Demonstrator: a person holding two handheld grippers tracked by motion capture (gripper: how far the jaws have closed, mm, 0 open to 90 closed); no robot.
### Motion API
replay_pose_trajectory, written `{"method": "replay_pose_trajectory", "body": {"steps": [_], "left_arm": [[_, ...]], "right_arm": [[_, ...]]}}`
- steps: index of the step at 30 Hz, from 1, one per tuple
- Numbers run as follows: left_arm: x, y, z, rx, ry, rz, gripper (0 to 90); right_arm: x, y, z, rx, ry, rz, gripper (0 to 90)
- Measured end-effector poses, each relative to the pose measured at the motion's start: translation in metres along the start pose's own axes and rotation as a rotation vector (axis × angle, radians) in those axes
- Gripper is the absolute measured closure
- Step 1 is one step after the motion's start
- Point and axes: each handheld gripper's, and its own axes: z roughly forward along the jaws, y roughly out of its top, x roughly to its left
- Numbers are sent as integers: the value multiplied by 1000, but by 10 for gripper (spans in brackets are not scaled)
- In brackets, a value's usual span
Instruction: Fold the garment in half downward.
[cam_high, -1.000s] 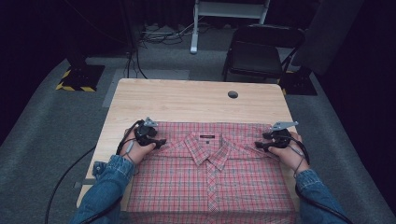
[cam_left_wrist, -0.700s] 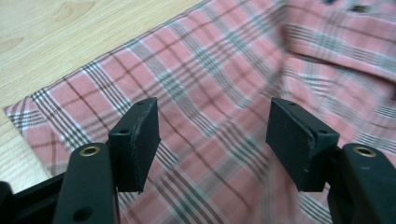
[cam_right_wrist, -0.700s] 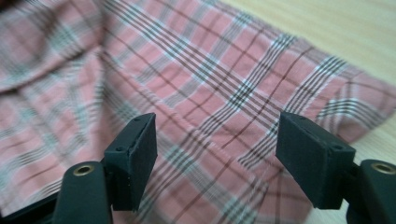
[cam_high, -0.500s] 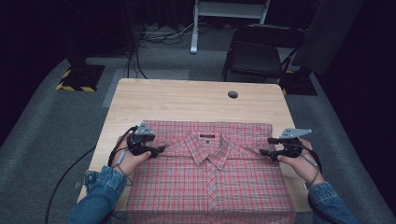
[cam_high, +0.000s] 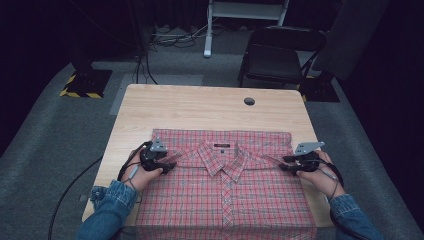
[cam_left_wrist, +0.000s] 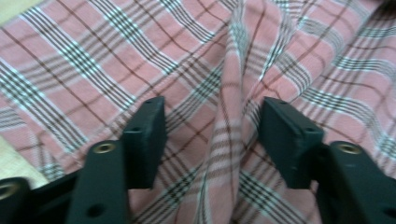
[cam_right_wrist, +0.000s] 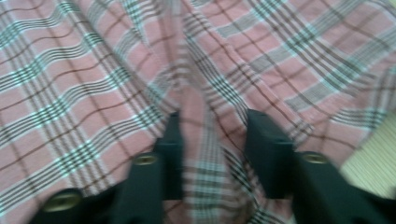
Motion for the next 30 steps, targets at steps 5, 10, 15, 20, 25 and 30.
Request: {"method": "replay_pose_trajectory", "body": {"steps": [5, 10, 15, 20, 25, 30], "left_arm": [[7, 4, 0, -1, -20, -22, 633], [10, 8, -1, 1, -54, -60, 775], [12, 11, -6, -12, -69, -79, 845], [11, 17, -14, -10, -66, -76, 861], [10, 28, -30, -55, -59, -66, 862], [3, 37, -55, -102, -53, -46, 862]], "right_arm": [[0, 4, 2, 1, 5, 7, 794], [-3, 5, 2, -7, 17, 52, 843], [-3, 9, 1, 3, 21, 70, 860], [-2, 16, -6, -8, 19, 81, 865], [-1, 25, -19, -42, 12, 78, 866], [5, 35, -39, -81, -2, 60, 867]]}}
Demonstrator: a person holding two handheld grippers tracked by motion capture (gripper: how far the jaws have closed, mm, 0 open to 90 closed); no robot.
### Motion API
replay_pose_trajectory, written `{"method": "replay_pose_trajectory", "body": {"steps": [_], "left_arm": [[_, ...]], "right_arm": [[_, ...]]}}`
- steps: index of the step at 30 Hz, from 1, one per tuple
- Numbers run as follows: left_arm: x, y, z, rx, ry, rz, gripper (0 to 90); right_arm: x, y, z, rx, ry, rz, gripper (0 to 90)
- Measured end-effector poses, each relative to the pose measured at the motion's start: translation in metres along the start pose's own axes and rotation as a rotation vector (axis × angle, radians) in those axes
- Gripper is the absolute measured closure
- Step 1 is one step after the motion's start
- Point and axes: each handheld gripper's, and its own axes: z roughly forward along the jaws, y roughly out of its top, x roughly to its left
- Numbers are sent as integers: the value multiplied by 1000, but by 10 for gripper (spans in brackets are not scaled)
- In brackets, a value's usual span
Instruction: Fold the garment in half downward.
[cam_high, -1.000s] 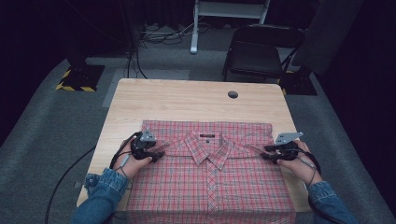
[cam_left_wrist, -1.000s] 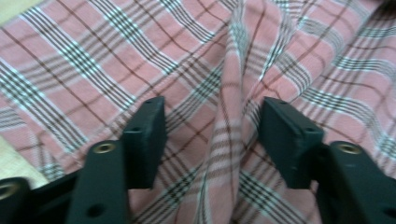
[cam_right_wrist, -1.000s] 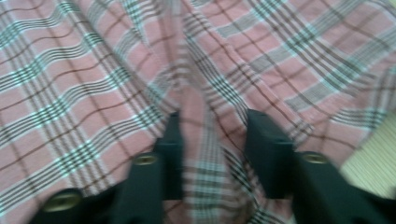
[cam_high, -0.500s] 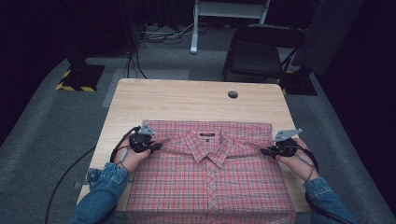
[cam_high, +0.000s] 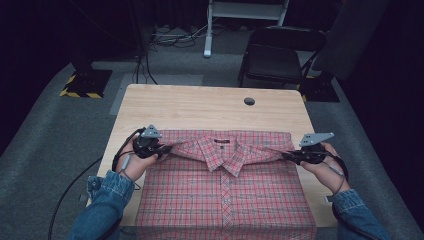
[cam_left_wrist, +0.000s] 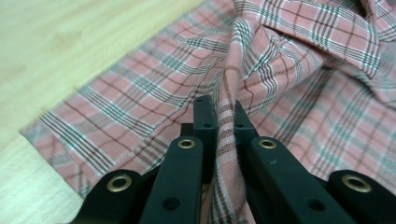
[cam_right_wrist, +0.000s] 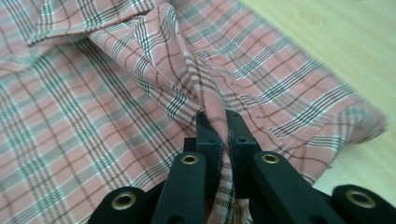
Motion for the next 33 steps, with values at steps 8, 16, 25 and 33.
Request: {"method": "replay_pose_trajectory", "body": {"steps": [8, 16, 25, 33], "left_arm": [[-41, -12, -44, 7, -70, 56, 862], [-69, -62, -24, 119, -140, 42, 861], [-59, -78, 1, 156, -116, 17, 858], [-47, -73, 10, 133, -75, 23, 854]], "right_arm": [[28, -2, -43, -17, 25, -42, 867], [60, -51, -37, 98, 107, 1, 866], [64, -75, -12, 125, 103, 47, 865], [58, -70, -3, 106, 68, 63, 865]]}}
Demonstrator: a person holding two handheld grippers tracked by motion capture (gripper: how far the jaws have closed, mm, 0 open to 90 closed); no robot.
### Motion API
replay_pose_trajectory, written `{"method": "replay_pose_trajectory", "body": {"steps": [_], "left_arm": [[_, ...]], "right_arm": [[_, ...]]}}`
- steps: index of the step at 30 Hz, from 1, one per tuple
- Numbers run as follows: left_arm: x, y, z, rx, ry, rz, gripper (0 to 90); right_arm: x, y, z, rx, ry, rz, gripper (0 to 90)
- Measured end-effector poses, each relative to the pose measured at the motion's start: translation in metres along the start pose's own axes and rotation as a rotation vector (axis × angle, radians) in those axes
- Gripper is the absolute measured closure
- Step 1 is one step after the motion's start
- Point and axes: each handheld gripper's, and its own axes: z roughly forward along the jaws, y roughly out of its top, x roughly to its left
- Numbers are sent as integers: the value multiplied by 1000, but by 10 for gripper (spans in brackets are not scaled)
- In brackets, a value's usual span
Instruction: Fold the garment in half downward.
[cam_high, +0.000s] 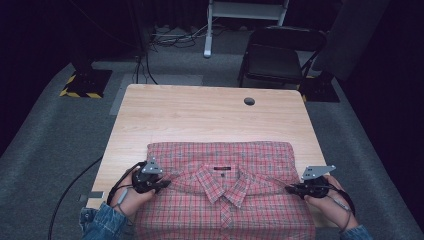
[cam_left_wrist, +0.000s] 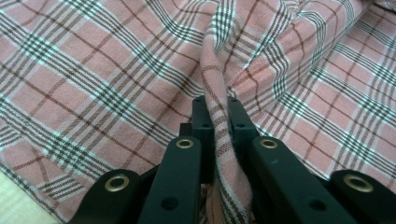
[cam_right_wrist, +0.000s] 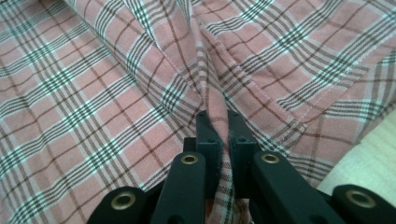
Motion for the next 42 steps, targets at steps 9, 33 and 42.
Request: {"method": "replay_pose_trajectory", "body": {"steps": [9, 33, 42], "left_arm": [[18, 17, 11, 1, 55, 18, 854], [64, 59, 44, -51, 96, -28, 853], [84, 74, 53, -50, 114, -40, 854]], "right_arm": [[-18, 13, 10, -11, -33, 25, 865], [-76, 44, 31, -37, -156, 89, 865], [-98, 60, 42, -46, -185, 111, 865]]}}
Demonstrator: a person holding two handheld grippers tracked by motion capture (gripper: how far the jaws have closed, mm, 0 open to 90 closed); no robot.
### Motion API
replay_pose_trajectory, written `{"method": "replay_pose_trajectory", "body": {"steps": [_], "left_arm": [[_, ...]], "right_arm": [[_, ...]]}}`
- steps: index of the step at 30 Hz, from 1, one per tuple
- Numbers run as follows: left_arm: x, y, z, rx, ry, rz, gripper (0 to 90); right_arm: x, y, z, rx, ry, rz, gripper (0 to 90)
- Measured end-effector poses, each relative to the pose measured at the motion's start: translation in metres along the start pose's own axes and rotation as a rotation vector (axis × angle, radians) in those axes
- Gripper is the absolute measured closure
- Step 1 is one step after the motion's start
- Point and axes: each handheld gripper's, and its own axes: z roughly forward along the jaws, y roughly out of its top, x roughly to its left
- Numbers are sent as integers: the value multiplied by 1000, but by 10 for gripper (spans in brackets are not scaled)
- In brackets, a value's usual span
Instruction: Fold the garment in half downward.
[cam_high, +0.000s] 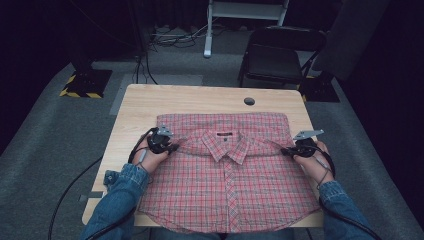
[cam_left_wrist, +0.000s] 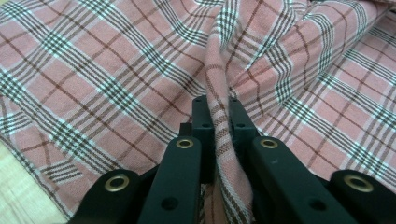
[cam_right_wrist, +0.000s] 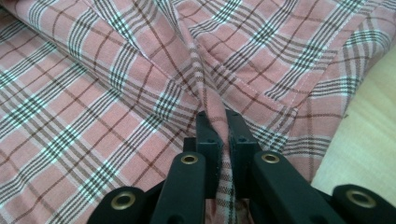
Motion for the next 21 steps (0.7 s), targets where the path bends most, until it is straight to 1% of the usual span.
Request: {"method": "replay_pose_trajectory", "body": {"steps": [2, 3, 7, 11, 13, 15, 17, 21], "left_arm": [[3, 2, 1, 1, 1, -1, 854], [6, 3, 3, -4, 0, -10, 854], [13, 6, 7, -15, -7, -34, 855], [17, 10, 9, -17, -2, -47, 856], [18, 11, 8, -19, 4, -54, 858], [17, 14, 4, -33, 3, -56, 860], [14, 17, -3, -45, 4, -45, 861], [8, 27, -23, -86, 1, -28, 862]], "right_arm": [[-1, 2, 1, 1, -5, 1, 865], [-4, 4, 4, -3, -2, 6, 865], [-7, 5, 6, -9, 4, 25, 865], [-9, 9, 9, -9, -8, 23, 865], [-12, 10, 9, -21, 7, 43, 866], [-16, 10, 7, -51, 19, 62, 867], [-16, 12, 1, -82, 24, 73, 868], [-13, 22, -17, -113, 27, 52, 868]]}}
